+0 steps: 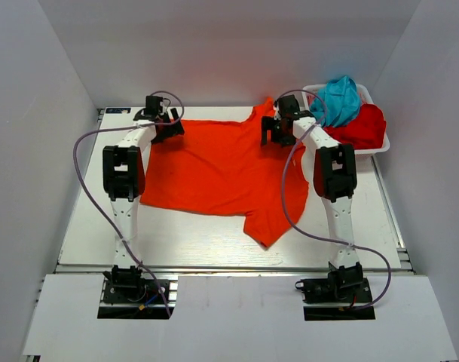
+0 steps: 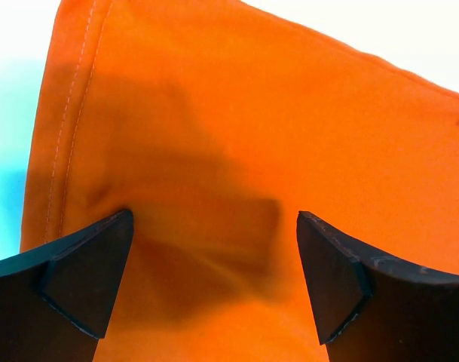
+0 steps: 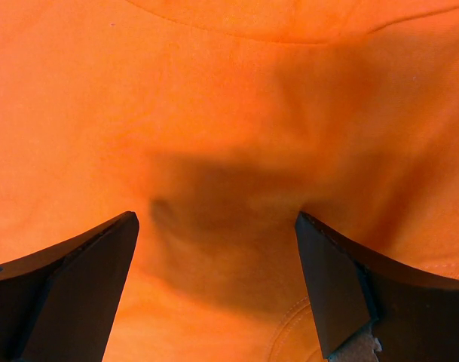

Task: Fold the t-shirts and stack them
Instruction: Flatten out the tshirt

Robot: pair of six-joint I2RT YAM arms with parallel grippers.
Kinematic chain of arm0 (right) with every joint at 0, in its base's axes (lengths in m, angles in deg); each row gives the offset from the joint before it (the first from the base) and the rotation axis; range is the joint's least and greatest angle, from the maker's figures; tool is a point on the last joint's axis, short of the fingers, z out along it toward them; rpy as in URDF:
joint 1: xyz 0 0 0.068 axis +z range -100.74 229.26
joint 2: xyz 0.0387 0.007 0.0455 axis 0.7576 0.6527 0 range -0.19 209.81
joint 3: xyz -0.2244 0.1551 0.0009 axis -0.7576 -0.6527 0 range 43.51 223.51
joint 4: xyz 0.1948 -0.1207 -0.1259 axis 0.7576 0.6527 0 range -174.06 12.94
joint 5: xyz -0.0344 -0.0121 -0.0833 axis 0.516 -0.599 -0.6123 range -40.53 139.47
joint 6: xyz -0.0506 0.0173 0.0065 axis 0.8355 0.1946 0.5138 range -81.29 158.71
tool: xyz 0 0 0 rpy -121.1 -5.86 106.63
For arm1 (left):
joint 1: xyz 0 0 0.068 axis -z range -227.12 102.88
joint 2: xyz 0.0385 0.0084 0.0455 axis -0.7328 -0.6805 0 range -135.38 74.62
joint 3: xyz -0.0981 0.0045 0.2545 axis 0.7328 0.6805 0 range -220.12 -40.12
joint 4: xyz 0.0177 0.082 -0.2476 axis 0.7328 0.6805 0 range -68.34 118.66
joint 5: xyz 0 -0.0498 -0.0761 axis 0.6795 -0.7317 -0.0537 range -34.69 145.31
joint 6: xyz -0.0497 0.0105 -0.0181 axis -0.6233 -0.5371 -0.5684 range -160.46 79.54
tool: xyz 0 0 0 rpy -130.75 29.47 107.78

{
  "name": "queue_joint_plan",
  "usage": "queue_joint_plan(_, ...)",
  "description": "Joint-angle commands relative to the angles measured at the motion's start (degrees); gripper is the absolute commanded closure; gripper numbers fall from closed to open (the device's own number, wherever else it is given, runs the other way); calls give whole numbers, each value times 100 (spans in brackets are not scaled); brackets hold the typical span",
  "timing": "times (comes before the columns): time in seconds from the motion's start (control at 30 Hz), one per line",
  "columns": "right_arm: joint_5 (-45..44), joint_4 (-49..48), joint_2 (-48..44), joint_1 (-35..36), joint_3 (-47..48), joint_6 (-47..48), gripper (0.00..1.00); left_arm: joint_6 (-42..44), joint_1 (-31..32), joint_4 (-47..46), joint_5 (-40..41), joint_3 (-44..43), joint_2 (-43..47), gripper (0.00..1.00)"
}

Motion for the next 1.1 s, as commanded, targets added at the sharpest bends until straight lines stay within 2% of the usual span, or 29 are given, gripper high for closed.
queue_joint_plan(0.0, 343, 54, 347, -13, 541, 284, 10, 201, -205, 789, -278, -535, -500, 0)
queue_joint_plan(0.1, 475, -60, 5, 49, 508, 670, 10, 448, -205, 685, -498, -556, -168, 0)
queue_joint_plan(0.13, 536, -226, -388, 58, 438, 776, 10, 588, -205, 579, -551, -460, 17, 0)
queue_joint_plan(0.2, 625, -411, -724, 136, -61, 1109, 10, 643, -205, 429, -551, -66, 708, 0)
queue_joint_plan(0.27, 493, -709, -1521, 312, -667, 1444, 10, 713, -205, 245, -289, 348, 1272, 0)
queue_joint_plan(0.4, 353, -956, -2778, 637, -2107, 1498, 10, 336, -205, 287, 388, 2023, 2749, 0)
queue_joint_plan(0.43, 335, -975, -2930, 664, -2338, 1402, 10, 187, -205, 349, 781, 2342, 3030, 0)
queue_joint_plan(0.47, 300, -1149, -3428, 838, -2967, 1367, 10, -67, -205, 350, 950, 2650, 3555, 0)
queue_joint_plan(0.5, 116, -1185, -3580, 901, -3391, 1262, 10, -191, -205, 515, 1222, 3244, 3787, 0)
queue_joint_plan(0.57, -87, -1282, -3853, 1103, -3910, 1182, 10, -672, -205, 700, 1504, 3775, 4174, 0)
queue_joint_plan(0.6, -479, -1361, -4263, 1191, -4079, 1025, 10, -885, -284, 953, 1601, 4230, 4445, 0)
queue_joint_plan(0.63, -605, -1466, -4398, 1226, -4551, 893, 10, -1061, -345, 1026, 1602, 4470, 4570, 0)
queue_joint_plan(0.7, -1017, -1616, -4890, 1419, -4800, 743, 10, -1247, -486, 869, 1454, 5225, 4799, 0)
queue_joint_plan(0.83, -1222, -1537, -5453, 1692, -5337, 453, 10, -1458, -636, 500, 1172, 6411, 5369, 0)
queue_joint_plan(0.93, -1169, -1449, -5656, 1885, -5706, 286, 10, -1528, -741, 113, 1119, 6782, 5485, 5)
queue_joint_plan(1.07, -1195, -1318, -5832, 2088, -6163, 101, 10, -1580, -794, -10, 1250, 6784, 5460, 13)
